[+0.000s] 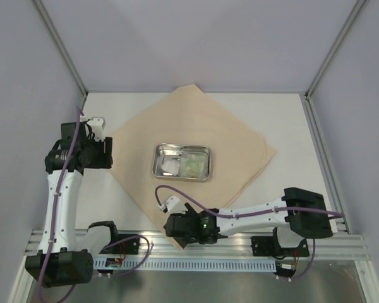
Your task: Prepare the surgical pack
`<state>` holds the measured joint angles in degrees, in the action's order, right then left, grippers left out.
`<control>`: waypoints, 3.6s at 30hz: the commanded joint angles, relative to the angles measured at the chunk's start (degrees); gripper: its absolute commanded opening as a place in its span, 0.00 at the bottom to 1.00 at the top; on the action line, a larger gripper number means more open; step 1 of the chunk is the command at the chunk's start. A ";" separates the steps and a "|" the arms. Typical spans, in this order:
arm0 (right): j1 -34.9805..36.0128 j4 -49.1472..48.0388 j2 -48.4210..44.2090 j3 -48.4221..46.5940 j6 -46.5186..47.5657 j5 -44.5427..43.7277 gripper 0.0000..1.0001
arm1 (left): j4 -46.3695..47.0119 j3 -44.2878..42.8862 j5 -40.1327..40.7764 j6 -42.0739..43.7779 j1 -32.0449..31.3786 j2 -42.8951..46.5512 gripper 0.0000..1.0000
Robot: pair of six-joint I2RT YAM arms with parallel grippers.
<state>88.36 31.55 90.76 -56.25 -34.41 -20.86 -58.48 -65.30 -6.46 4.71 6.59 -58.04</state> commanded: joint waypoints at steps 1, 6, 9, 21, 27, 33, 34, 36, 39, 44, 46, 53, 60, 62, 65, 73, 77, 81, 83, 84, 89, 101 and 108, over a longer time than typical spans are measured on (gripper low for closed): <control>1.29 -7.28 3.79 -4.04 0.22 -1.04 0.68 | -2.52 0.26 -0.93 1.53 0.35 2.23 0.68; 2.96 -9.41 8.11 -6.94 2.77 -1.28 0.67 | -2.17 1.14 -0.66 1.27 0.44 2.76 0.68; 3.31 -9.40 10.48 -8.61 3.21 -1.46 0.67 | -1.99 1.22 -1.19 1.27 0.44 2.76 0.69; 3.31 -8.97 16.73 -6.86 2.95 -7.60 0.59 | -2.34 2.28 -6.55 1.53 0.35 6.01 0.70; 2.26 -7.12 15.85 -5.45 1.02 -10.43 0.36 | -1.82 3.16 -6.28 1.62 0.35 6.98 0.71; 1.20 -6.51 18.65 -7.11 3.21 -10.16 0.36 | -1.64 2.90 -6.81 1.53 0.44 6.71 0.71; 1.20 -6.15 18.84 -7.38 3.21 -10.51 0.36 | -1.73 2.90 -6.81 1.53 0.44 6.71 0.71; 1.20 -5.62 18.49 -7.30 2.95 -10.69 0.27 | -1.73 2.72 -7.07 1.62 0.35 6.63 0.71; 1.29 -5.97 16.38 -6.86 2.86 -10.43 0.12 | -1.90 2.72 -7.51 1.53 0.44 6.80 0.71; -0.11 -5.80 14.10 -8.34 6.19 -10.34 0.00 | -1.90 2.72 -7.60 2.06 0.44 6.45 0.71; -0.90 -5.80 12.95 -8.88 7.77 -9.64 0.00 | -2.52 2.11 -7.78 2.85 0.44 6.27 0.70; -7.91 -4.48 7.07 -14.76 18.67 -4.38 0.00 | -3.66 -3.25 -11.38 5.75 0.44 -0.65 0.64; -21.55 -9.93 8.37 -21.25 28.77 6.88 0.01 | 3.27 -7.38 -14.01 4.26 0.35 -6.37 0.57; -24.54 -9.75 12.15 -26.70 30.63 8.29 0.00 | 3.20 -9.49 -15.59 4.25 0.35 -10.32 0.57; -28.66 -9.84 17.06 -33.47 32.74 9.87 0.00 | 3.37 -11.08 -16.92 5.04 0.35 -15.32 0.55; -38.52 -9.41 27.27 -47.53 30.99 12.78 0.00 | 7.41 -15.11 -20.00 6.36 -1.48 -23.34 0.56; -41.24 -9.05 29.38 -49.75 27.93 10.49 0.00 | 8.90 -17.14 -17.89 6.89 -5.00 -27.73 0.56; -43.53 -10.72 30.52 -48.34 24.14 13.13 0.01 | 10.84 -17.76 -17.54 6.54 -6.33 -30.20 0.56; -44.41 -11.42 32.28 -48.95 23.60 13.83 0.01 | 11.19 -18.20 -17.10 6.54 -8.26 -31.78 0.56; -44.59 -11.51 33.24 -49.39 23.43 14.35 0.00 | 11.19 -18.37 -17.18 6.54 -8.69 -32.22 0.56; -46.69 -9.84 39.74 -54.66 20.54 13.82 0.00 | 12.51 -18.90 -15.87 6.54 -12.03 -35.29 0.57; -50.12 -4.57 46.61 -62.05 11.94 15.23 0.66 | 13.22 -23.82 -12.70 5.93 -17.13 -44.61 0.56; -57.59 -5.89 41.43 -61.96 2.43 23.76 0.74 | 12.34 -31.45 -11.12 5.22 -19.68 -50.41 0.56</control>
<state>34.54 26.26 136.53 -115.79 -26.46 -0.73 -46.83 -91.83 -18.33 9.72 -12.05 -107.44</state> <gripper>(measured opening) 0.730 0.566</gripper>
